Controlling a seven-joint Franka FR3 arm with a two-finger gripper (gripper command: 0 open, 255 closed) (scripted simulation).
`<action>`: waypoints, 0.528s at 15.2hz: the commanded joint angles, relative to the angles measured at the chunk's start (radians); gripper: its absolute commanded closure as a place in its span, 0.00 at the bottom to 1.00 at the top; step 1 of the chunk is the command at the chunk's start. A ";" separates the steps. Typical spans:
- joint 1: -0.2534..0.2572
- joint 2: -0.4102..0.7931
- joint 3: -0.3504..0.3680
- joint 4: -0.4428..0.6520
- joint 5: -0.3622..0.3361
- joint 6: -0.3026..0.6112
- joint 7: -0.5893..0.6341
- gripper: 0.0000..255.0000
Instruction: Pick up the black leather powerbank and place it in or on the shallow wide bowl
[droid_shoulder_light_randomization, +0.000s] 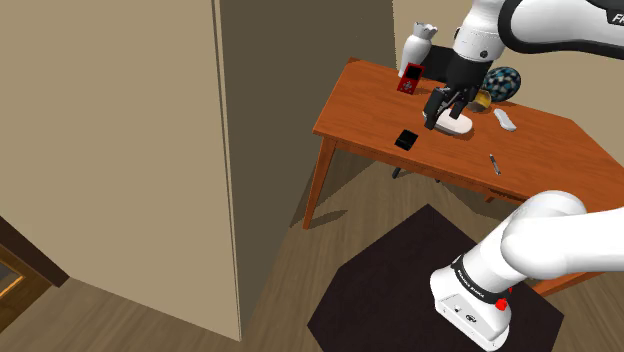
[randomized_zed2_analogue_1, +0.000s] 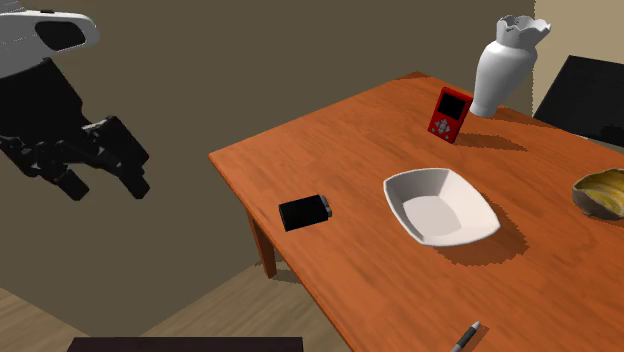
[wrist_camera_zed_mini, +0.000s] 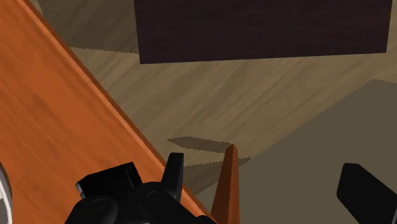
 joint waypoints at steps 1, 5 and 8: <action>0.000 0.000 0.000 0.000 0.000 0.000 0.000 0.00; -0.057 0.107 -0.035 -0.004 -0.005 0.118 0.068 0.00; -0.096 0.191 -0.062 0.002 -0.007 0.201 0.116 0.00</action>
